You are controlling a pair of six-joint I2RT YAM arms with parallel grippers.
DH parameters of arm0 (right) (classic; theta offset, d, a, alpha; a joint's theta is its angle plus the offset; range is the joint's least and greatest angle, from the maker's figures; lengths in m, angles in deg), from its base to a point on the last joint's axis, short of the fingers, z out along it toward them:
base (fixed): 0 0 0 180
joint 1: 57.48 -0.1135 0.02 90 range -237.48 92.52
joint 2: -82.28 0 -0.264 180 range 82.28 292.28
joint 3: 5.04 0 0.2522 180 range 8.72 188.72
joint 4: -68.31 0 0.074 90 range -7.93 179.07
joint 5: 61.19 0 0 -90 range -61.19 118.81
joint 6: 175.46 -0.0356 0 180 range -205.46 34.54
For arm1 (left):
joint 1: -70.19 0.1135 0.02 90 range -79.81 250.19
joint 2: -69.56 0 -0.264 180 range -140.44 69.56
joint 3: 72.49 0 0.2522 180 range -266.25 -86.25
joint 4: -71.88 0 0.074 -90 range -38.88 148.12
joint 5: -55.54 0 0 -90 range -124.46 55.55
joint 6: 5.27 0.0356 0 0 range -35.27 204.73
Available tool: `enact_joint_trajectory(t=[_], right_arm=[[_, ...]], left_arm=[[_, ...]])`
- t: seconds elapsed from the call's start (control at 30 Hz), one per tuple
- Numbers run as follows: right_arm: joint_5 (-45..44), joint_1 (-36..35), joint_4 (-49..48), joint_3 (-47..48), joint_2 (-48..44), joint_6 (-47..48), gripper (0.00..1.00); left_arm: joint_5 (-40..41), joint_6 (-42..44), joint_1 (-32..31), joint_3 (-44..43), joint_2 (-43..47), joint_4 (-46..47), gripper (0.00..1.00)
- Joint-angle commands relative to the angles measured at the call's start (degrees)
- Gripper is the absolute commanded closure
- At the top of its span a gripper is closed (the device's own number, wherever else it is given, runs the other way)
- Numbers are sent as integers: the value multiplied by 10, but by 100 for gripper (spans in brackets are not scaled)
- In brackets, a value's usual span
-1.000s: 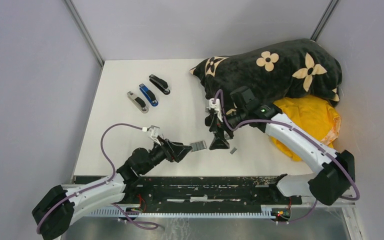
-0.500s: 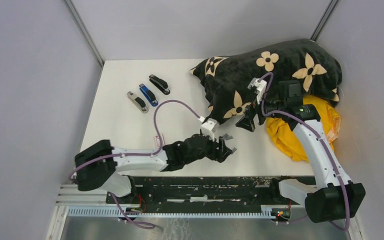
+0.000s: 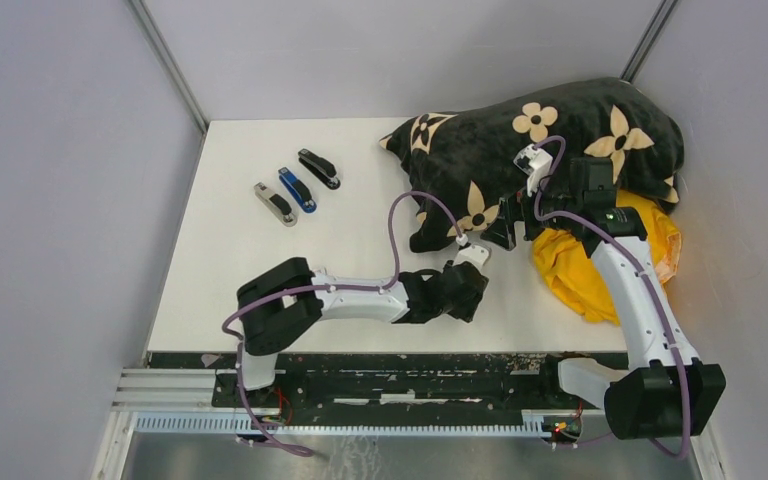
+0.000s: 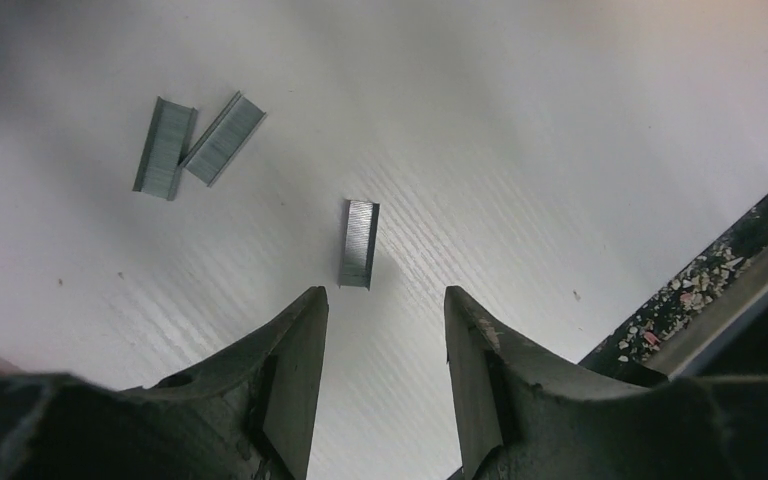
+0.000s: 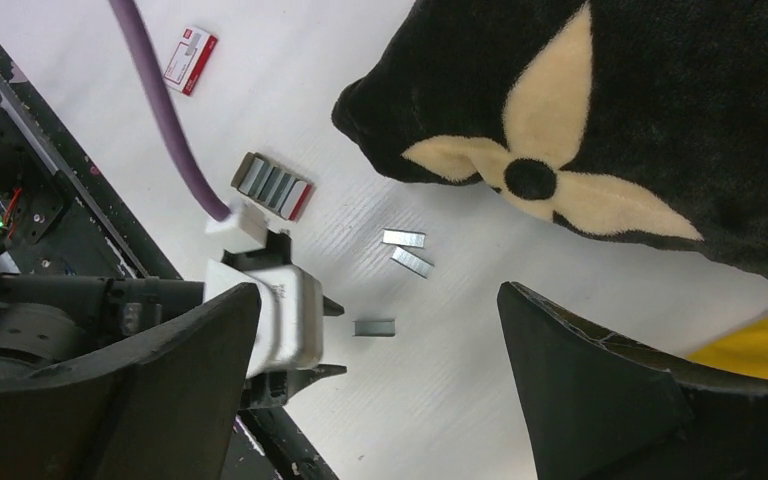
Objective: Unload the staples from the stapler
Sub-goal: Pick up the staple from the center of the board.
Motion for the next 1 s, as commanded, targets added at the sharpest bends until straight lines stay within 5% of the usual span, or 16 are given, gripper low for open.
enact_joint_trajectory(t=[0.0,0.33,0.97], right_arm=[[-5,4,-25,1,1,-13,4],[1,4,-26,-2,0,-15,4],[9,4,-28,-6,3,-16,4]], left_arm=[[-18,29,-2,-56,-43,-48,48],[16,44,-1,-117,-94,-103,53],[-6,48,4,-123,-107,-96,78]])
